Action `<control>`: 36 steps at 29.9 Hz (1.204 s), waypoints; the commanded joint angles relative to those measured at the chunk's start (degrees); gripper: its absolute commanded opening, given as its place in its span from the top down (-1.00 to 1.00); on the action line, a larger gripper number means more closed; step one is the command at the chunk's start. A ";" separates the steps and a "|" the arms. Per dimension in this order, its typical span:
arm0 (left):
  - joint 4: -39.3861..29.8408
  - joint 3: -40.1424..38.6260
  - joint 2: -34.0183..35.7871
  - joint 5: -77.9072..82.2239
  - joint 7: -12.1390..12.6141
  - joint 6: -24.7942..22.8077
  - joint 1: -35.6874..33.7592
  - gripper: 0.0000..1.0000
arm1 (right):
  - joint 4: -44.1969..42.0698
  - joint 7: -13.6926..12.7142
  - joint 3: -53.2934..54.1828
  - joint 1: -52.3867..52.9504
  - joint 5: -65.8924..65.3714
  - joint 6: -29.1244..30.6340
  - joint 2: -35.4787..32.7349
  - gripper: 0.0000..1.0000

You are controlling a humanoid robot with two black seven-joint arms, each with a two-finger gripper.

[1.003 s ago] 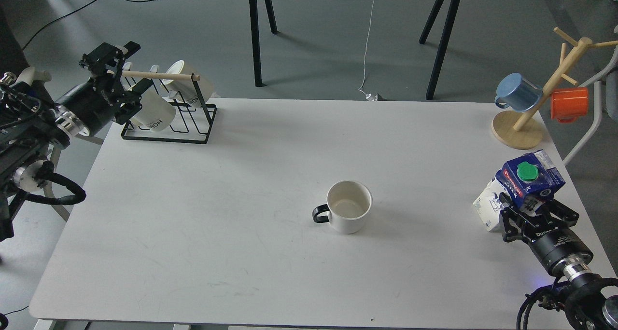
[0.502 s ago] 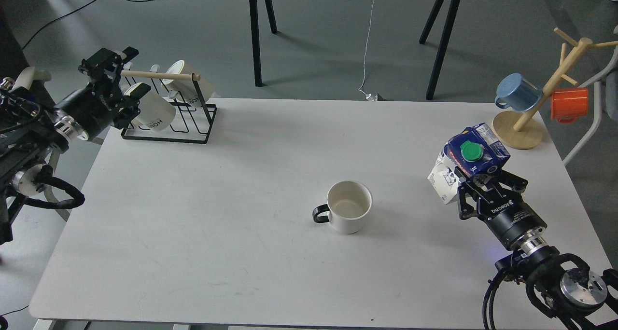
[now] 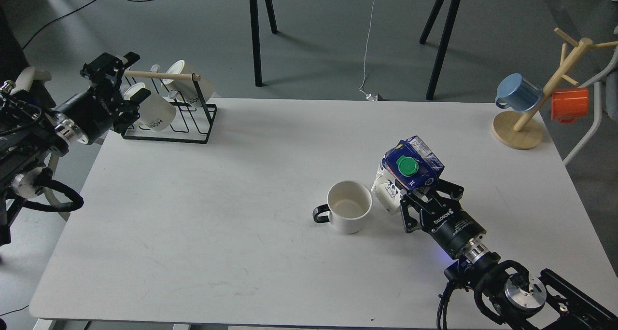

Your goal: Place cup and milk with both arms

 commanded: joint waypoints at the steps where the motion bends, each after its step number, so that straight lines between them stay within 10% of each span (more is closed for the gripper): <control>1: 0.02 0.00 -0.06 0.00 0.00 0.00 0.10 -0.85 | -0.44 -0.01 0.00 -0.11 -0.25 0.00 0.11 0.48; 15: 0.81 0.00 -0.06 -0.01 0.00 0.00 0.19 -0.87 | -1.94 -0.18 -0.09 -0.11 -2.62 0.00 1.78 0.37; 36: 1.51 0.00 -0.06 0.00 0.00 0.00 0.27 -0.88 | 0.43 -0.09 0.70 -2.74 -2.09 0.00 1.25 -0.88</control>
